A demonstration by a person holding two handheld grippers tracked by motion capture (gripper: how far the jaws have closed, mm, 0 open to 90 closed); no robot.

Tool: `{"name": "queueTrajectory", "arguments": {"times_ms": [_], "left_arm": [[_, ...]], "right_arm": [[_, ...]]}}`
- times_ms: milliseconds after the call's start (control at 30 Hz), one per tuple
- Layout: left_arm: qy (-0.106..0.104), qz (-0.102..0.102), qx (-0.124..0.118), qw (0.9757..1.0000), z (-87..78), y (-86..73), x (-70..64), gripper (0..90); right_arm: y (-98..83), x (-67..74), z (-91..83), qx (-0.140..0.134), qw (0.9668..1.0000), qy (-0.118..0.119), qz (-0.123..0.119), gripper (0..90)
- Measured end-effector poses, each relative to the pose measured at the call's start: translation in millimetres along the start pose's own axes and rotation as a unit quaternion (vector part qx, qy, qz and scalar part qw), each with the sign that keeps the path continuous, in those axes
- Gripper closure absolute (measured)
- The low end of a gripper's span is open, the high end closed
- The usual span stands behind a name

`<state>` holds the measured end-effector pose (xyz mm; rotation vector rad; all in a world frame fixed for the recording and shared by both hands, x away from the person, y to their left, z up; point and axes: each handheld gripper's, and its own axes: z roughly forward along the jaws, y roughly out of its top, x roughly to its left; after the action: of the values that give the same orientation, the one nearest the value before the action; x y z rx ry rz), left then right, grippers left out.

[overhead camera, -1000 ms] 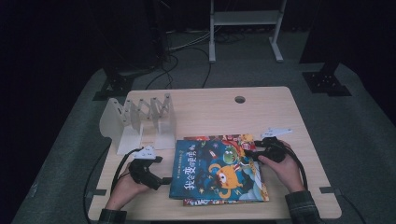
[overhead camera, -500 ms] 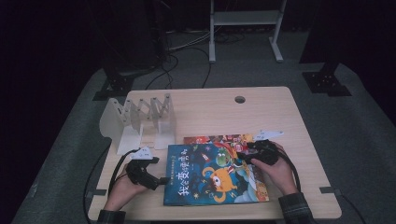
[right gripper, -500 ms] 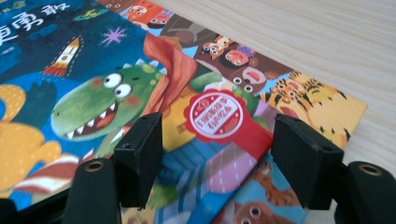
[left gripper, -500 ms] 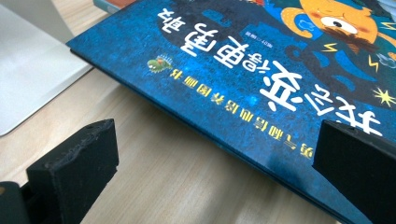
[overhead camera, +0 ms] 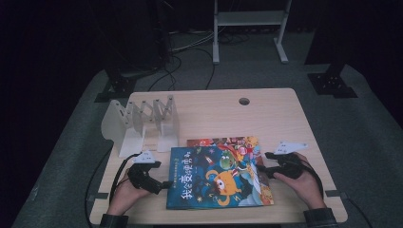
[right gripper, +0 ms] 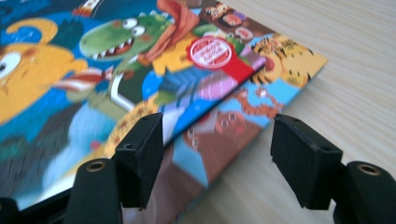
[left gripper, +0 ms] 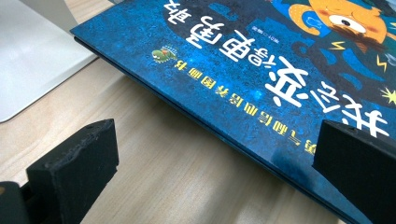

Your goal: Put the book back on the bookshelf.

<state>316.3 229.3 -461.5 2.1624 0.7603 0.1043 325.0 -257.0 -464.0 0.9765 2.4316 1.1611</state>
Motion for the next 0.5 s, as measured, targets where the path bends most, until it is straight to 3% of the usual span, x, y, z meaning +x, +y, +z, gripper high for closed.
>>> {"name": "queueTrajectory", "arguments": {"times_ms": [200,500], "left_arm": [[0.0,-0.002,0.004,1.0,1.4,-0.1,-1.3,0.0],[-0.003,-0.008,0.013,0.9999,3.2,-2.6,-0.3,0.0]], "right_arm": [[-9.3,5.9,-3.1,0.01,0.9997,0.01,-0.019,33.0],[-5.6,13.5,3.0,0.013,0.9991,0.025,-0.033,34.2]]}}
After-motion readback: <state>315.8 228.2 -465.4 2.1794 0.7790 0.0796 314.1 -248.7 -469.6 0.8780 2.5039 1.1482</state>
